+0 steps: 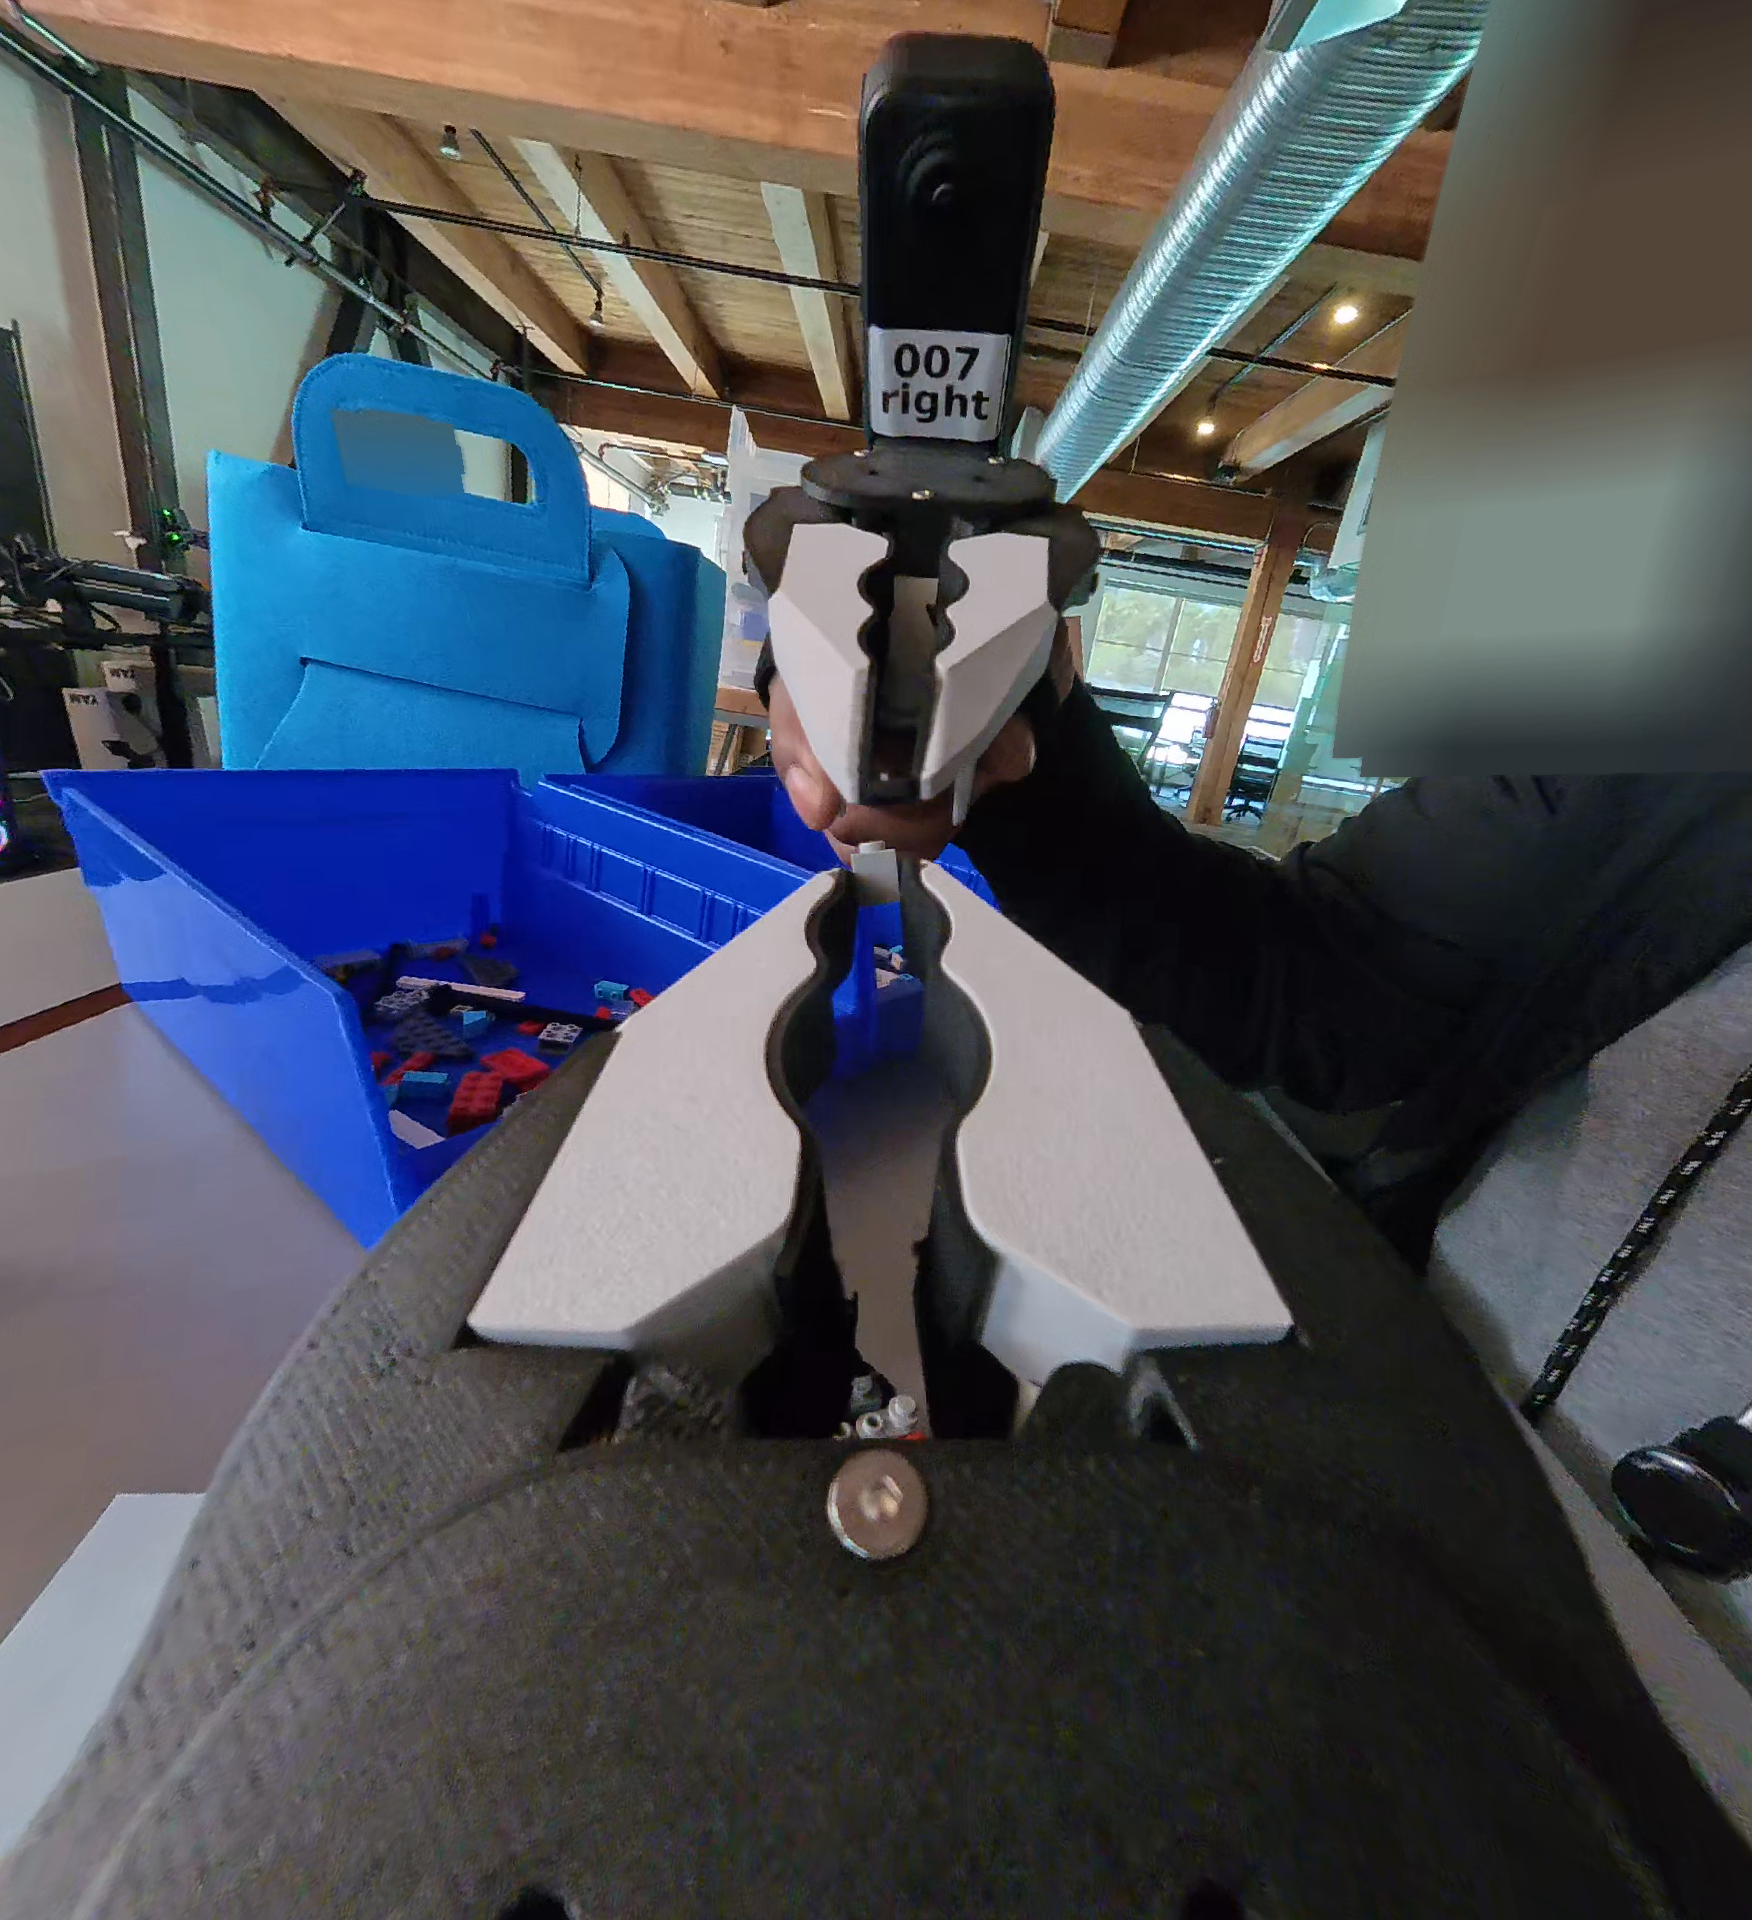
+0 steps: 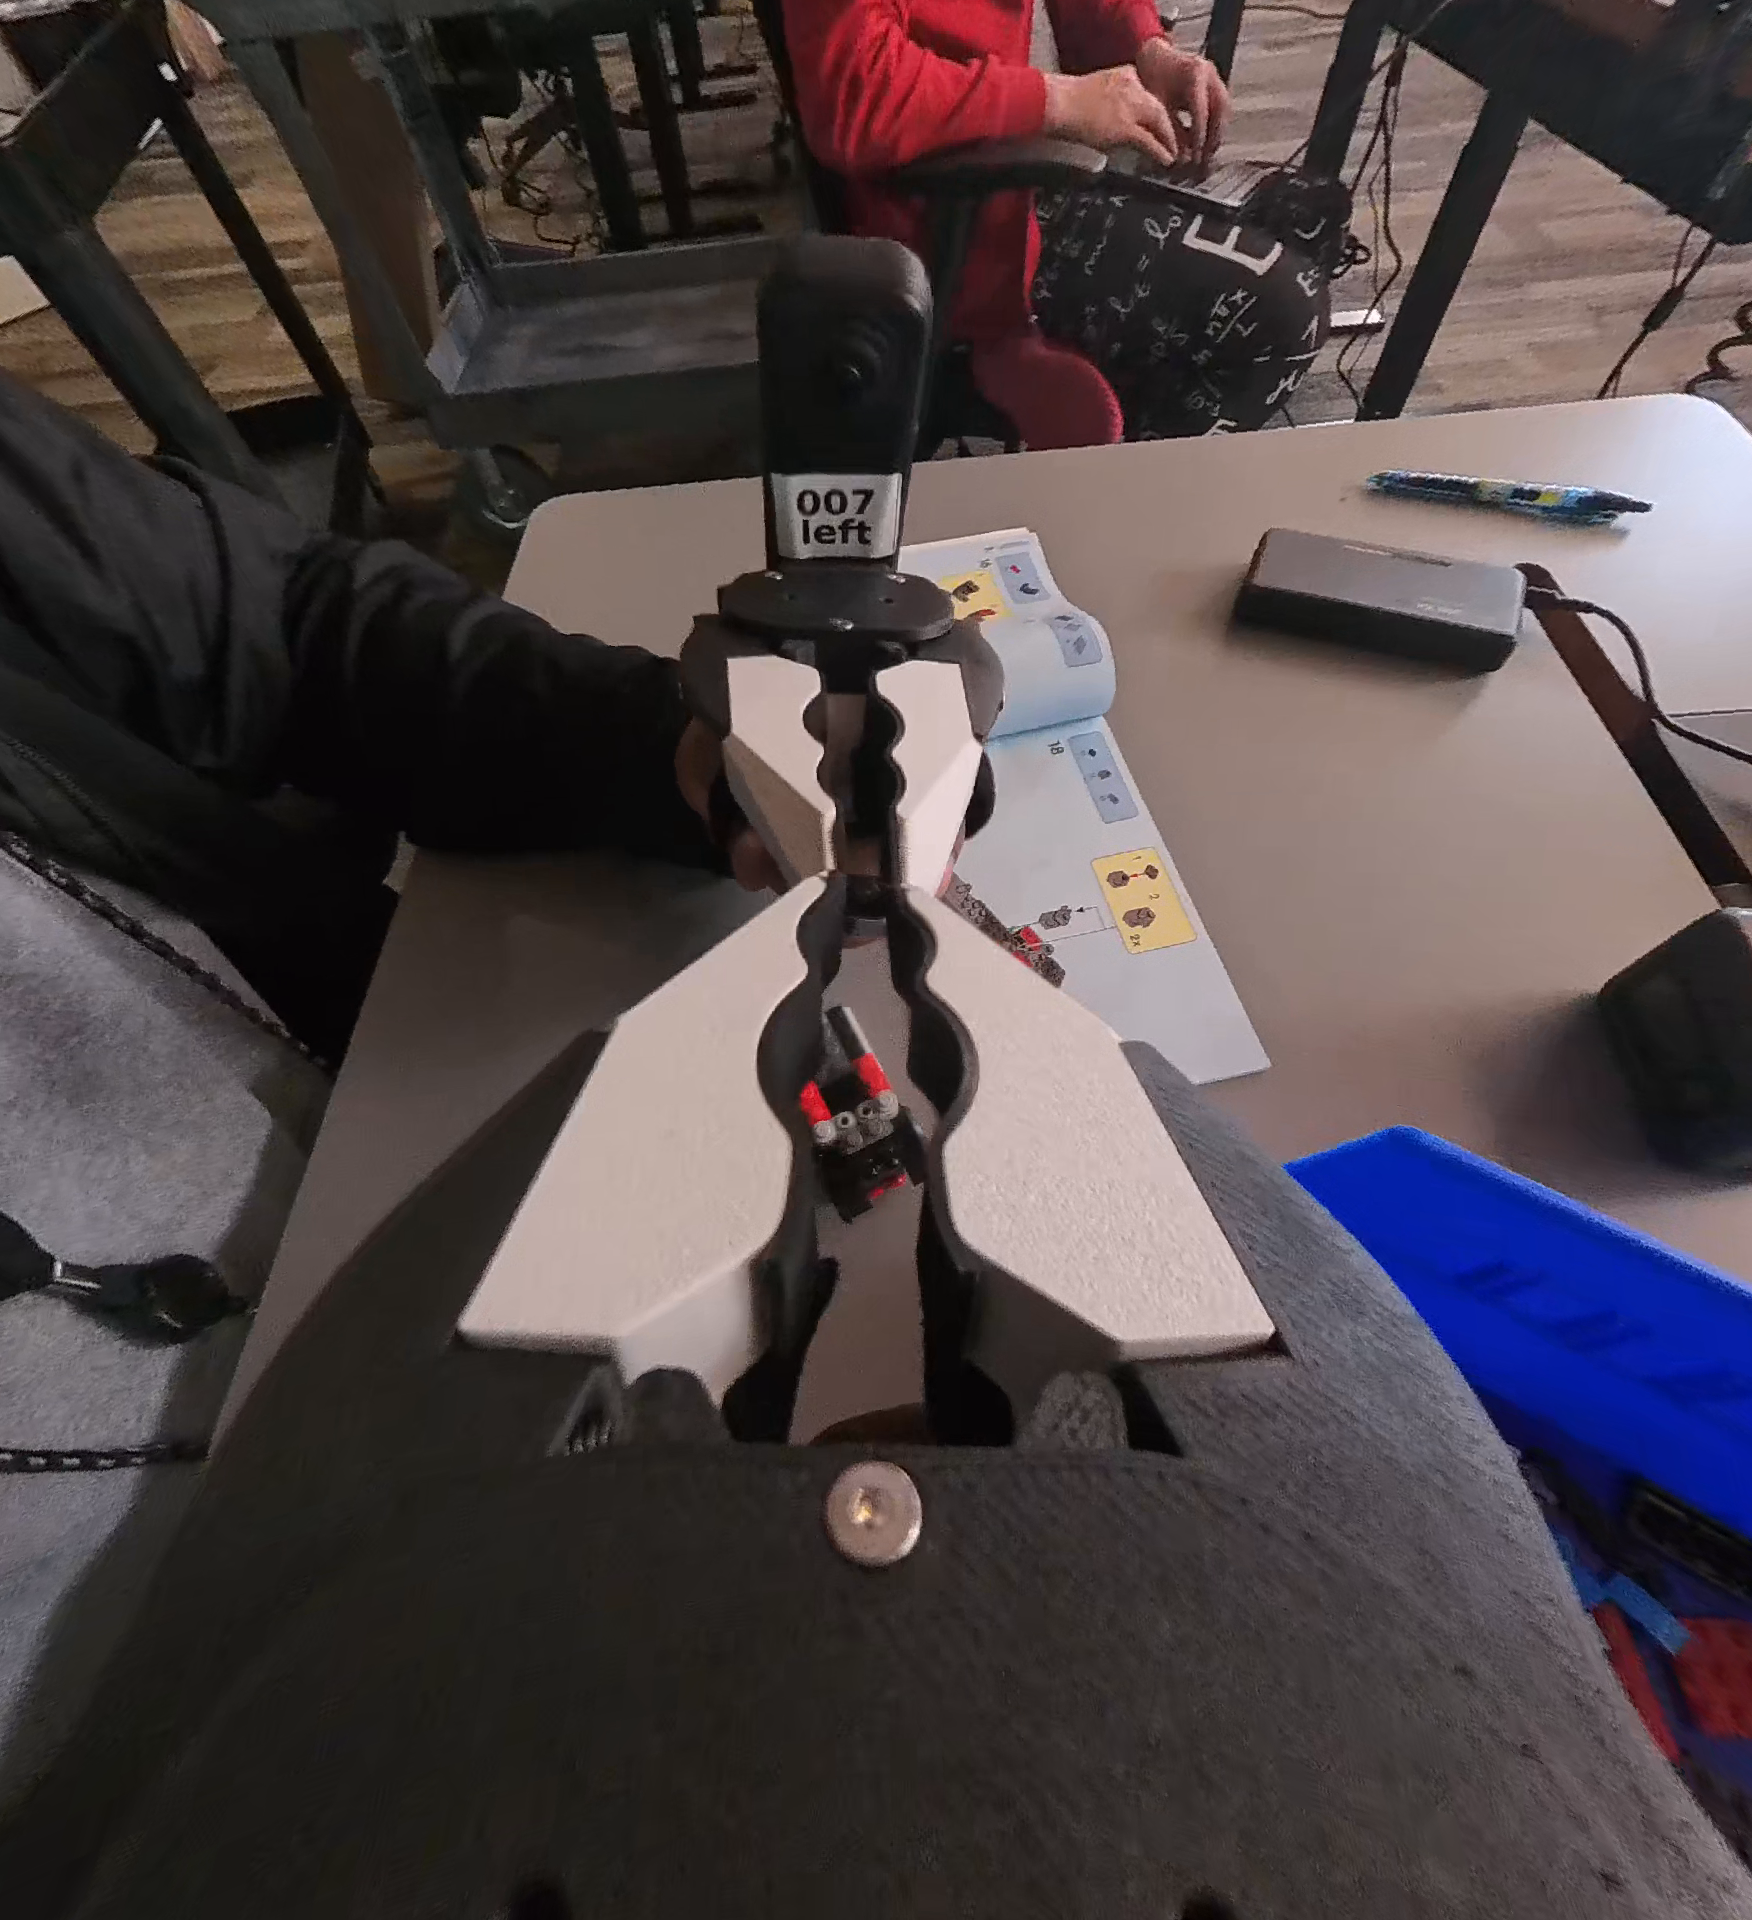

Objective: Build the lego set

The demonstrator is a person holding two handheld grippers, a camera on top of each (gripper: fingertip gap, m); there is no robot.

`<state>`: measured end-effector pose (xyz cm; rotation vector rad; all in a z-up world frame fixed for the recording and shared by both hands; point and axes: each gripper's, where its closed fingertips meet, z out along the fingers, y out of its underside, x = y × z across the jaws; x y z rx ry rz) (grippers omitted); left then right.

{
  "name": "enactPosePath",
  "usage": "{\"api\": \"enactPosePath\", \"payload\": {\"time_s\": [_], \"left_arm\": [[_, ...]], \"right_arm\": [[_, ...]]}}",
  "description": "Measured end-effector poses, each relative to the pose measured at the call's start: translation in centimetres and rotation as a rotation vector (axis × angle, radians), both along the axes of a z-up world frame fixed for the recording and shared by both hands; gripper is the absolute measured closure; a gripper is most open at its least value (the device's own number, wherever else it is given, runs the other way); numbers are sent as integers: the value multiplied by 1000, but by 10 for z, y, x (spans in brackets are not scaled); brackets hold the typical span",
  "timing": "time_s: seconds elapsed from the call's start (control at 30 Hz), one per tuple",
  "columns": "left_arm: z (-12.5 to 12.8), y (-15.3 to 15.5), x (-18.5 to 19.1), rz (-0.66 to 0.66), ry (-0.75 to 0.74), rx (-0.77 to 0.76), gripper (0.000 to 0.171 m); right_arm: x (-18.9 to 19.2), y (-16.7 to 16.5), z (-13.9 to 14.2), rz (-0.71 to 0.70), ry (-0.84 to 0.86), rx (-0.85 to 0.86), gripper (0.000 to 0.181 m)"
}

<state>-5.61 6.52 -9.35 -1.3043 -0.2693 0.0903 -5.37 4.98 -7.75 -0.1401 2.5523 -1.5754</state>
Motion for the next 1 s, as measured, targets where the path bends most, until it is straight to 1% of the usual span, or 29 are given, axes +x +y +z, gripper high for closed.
{"api": "enactPosePath", "payload": {"time_s": [0.13, 0.33, 1.0], "left_arm": [[1, 2, 3, -1, 28, -12, 163], [1, 1, 3, -2, 29, -11, 163], [5, 1, 7, -13, 51, 7, 163]], "right_arm": [[2, -1, -6, 14, -5, 19, 173], [2, -2, -8, 13, -9, 20, 173], [7, -2, -5, 21, -17, 6, 173]]}}
